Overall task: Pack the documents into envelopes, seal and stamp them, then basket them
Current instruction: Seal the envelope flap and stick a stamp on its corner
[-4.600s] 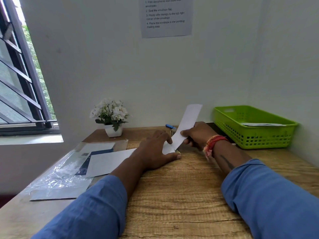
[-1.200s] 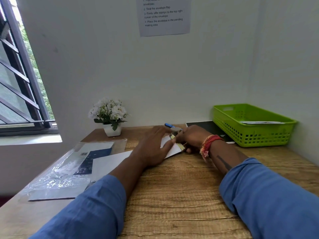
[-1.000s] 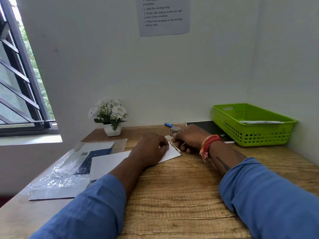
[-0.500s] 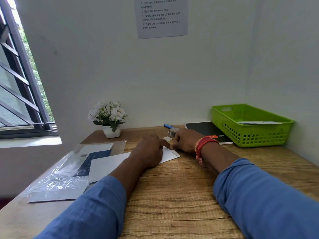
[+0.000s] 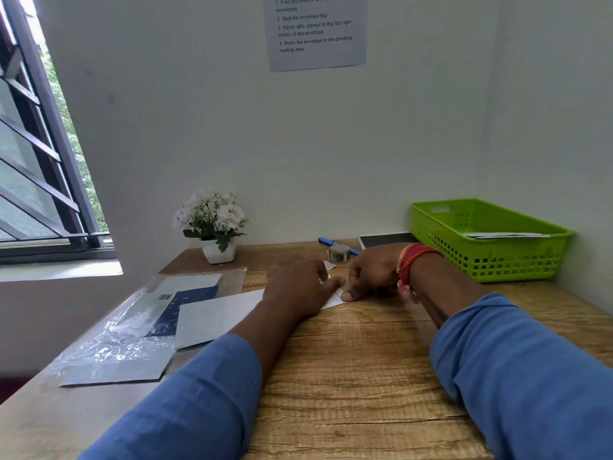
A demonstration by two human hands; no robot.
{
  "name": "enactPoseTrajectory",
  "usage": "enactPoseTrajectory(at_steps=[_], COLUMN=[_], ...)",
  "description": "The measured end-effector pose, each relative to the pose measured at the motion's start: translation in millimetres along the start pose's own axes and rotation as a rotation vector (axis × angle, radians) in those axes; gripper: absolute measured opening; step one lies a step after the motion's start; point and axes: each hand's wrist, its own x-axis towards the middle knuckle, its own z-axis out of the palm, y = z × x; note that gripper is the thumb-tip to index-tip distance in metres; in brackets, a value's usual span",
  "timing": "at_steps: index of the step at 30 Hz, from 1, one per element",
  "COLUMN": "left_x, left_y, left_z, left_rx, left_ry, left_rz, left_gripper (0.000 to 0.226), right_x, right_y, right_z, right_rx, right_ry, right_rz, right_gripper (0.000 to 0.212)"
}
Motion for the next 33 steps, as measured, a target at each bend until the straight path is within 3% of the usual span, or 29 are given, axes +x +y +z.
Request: enactPoseTrajectory(at_steps=[7,12,15,17,20,25,28,31,33], left_x=[17.6,28.5,27.6,25.5,21.7,-8.5,-25.8,-32.7,-34.3], left_y=[3.5,-3.8,-5.2,-4.6,-4.7,9.2,29.3,50.2,60.8], left_z=[10.6,13.5,10.4,7.2,1.6,-21.7,-40.7,-71.0,-100.1], left_rx=[-0.016,-0.086,-0.178,-0.263,-0.382,-0.282,-0.479,-0.72,-0.874], left_ry=[0.07,0.06,0.08,0.152,0.31,0.651,0.554,0.446,0.414], left_rz=[-0.166,-0.159,-0.139,-0.103,-0.059,-0.062,-0.163,-0.297,-0.365], left_gripper=[0.069,0.046,0.028,0.024,0.019,0.015,0.034,0.051,0.053], right_x=[4.2,1.7,-1.2,-0.5,2.3,-6.6,-19.9,-44.5,-60.8], right_y=[6.1,3.8,4.4,6.6,10.1,-6.8,-23.4,-46.5,-58.8], right_z=[1.8,-1.1,1.2,5.7,11.8,26.8,30.4,26.3,22.7], right_rx=[0.079,0.105,0.157,0.229,0.408,0.794,0.775,0.566,0.548], right_ry=[-0.013,-0.05,-0.039,0.034,0.152,0.375,0.655,0.947,1.007], right_rz=[-0.018,-0.02,-0.016,-0.03,-0.07,-0.167,-0.268,-0.373,-0.436], right_gripper=[0.043,0.033,0.044,0.046,0.029,0.018,0.018,0.013,0.007])
